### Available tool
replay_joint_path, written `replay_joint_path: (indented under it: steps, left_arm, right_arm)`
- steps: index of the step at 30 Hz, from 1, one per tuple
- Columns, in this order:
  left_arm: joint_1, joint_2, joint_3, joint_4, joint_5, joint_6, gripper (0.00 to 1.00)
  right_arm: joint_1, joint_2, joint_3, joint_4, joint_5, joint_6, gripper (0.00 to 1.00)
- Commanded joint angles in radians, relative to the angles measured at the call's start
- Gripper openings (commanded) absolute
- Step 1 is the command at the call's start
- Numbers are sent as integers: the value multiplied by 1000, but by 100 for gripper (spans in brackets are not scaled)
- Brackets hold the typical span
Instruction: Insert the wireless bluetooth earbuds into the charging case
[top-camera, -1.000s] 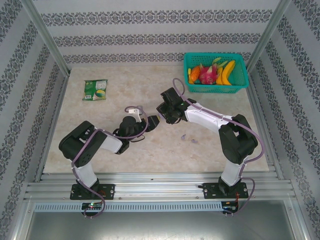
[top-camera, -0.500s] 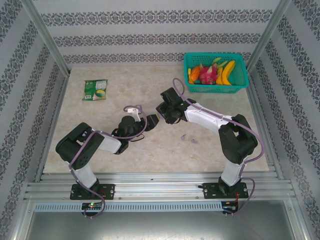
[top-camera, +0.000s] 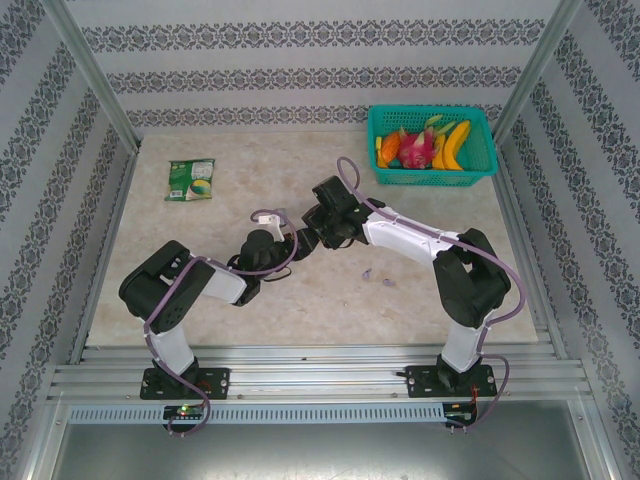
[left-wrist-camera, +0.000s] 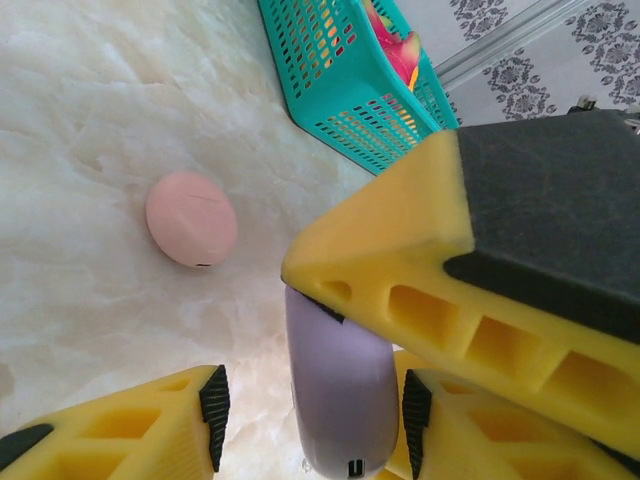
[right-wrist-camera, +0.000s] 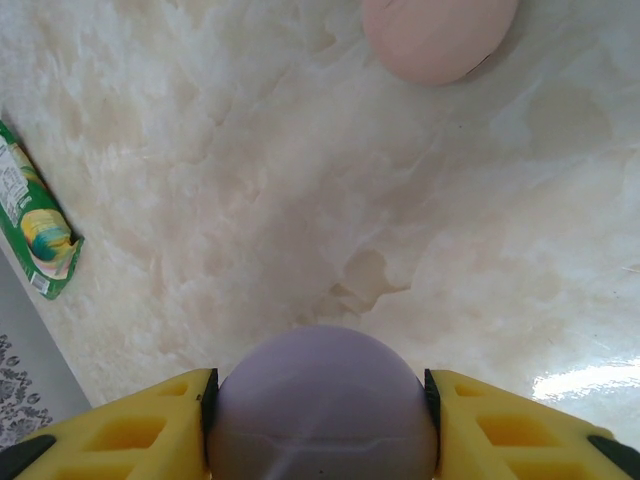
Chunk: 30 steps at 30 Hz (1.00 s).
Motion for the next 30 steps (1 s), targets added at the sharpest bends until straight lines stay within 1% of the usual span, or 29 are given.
replay_joint_path:
  steps: [1,6,14,24,27,30]
  left_arm:
    - [-14,17,26,55,0,-7,47]
    - [-15,15,30,55,-2,-7,38]
    - [-14,19,42,54,-3,-8,33]
    - [-14,48,71,65,9,-19,19]
    - [-14,46,71,63,14,-18,17]
    - [-14,41,65,60,18,-18,16]
  right_arm:
    - [14,7,21,3,-2,9,46]
    - [14,4,13,3,-1,9,46]
    - [14,-2,6,6,-5,7,46]
    - [13,-22,-20,18,-7,14,46]
    - [11,-28,-22,21,-7,14,48]
    - [5,-33,-19,24,-5,15,57]
